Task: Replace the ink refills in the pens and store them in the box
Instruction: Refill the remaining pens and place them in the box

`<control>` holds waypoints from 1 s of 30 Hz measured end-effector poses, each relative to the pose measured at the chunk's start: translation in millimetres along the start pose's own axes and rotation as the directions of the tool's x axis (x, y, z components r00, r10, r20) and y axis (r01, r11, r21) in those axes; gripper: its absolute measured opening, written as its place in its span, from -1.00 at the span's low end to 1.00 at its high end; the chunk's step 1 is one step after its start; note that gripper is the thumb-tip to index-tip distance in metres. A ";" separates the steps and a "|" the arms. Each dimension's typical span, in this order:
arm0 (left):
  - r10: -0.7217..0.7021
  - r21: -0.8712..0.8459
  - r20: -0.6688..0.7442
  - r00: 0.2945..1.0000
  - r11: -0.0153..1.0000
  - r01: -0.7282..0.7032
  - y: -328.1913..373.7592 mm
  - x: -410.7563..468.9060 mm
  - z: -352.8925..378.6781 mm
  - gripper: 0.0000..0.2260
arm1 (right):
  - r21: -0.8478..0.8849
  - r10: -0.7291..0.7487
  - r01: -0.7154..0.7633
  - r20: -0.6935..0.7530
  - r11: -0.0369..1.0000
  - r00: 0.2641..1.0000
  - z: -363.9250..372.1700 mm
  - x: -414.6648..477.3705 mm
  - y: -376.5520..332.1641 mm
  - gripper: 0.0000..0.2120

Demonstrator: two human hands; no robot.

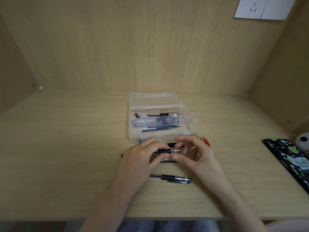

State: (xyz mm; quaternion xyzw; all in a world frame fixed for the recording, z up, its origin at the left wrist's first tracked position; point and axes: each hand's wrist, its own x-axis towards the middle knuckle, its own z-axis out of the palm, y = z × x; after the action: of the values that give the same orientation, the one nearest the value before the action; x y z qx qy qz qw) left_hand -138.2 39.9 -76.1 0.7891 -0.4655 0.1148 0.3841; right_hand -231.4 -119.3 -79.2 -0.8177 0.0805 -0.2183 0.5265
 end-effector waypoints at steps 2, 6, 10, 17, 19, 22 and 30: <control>0.002 0.002 0.008 1.000 1.000 -0.002 0.5 -0.3 -0.4 -0.79 | 0.007 0.000 0.000 -0.003 1.000 1.000 -0.3 0.1 1.3 -0.76; -0.004 0.000 0.014 1.000 1.000 0.004 0.5 -1.8 0.5 -0.81 | -0.066 -0.031 0.030 -0.012 0.997 0.999 -0.7 0.9 4.5 -0.87; -0.024 -0.016 0.012 1.000 1.000 0.024 -1.5 -1.8 2.0 -0.80 | 0.006 0.005 -0.005 -0.002 1.000 1.000 -0.9 -1.0 3.9 -0.68; -0.025 -0.045 0.035 0.999 0.999 0.026 -3.0 -3.5 2.3 -0.76 | -0.048 -0.025 0.024 -0.015 0.999 1.000 -0.1 -0.6 4.7 -0.81; -0.027 -0.043 0.035 0.999 0.999 0.028 -3.6 -3.2 2.8 -0.73 | -0.010 -0.013 0.013 -0.005 1.000 1.000 -0.3 -1.5 2.8 -0.72; -0.020 -0.036 0.039 0.999 0.999 0.021 -2.9 -2.4 2.2 -0.74 | -0.037 -0.040 0.040 0.005 0.999 0.999 -0.4 -0.5 3.8 -0.88; -0.020 -0.016 0.037 0.999 1.000 0.021 -1.9 -2.2 1.5 -0.77 | 0.011 -0.009 0.008 0.012 1.000 1.000 -0.7 -2.3 4.5 -0.78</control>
State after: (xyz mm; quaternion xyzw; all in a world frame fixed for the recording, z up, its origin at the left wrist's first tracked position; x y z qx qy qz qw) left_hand -138.1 40.8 -79.2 0.7927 -0.4651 0.0927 0.3831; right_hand -233.3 -120.9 -83.6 -0.8163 0.0728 -0.2162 0.5306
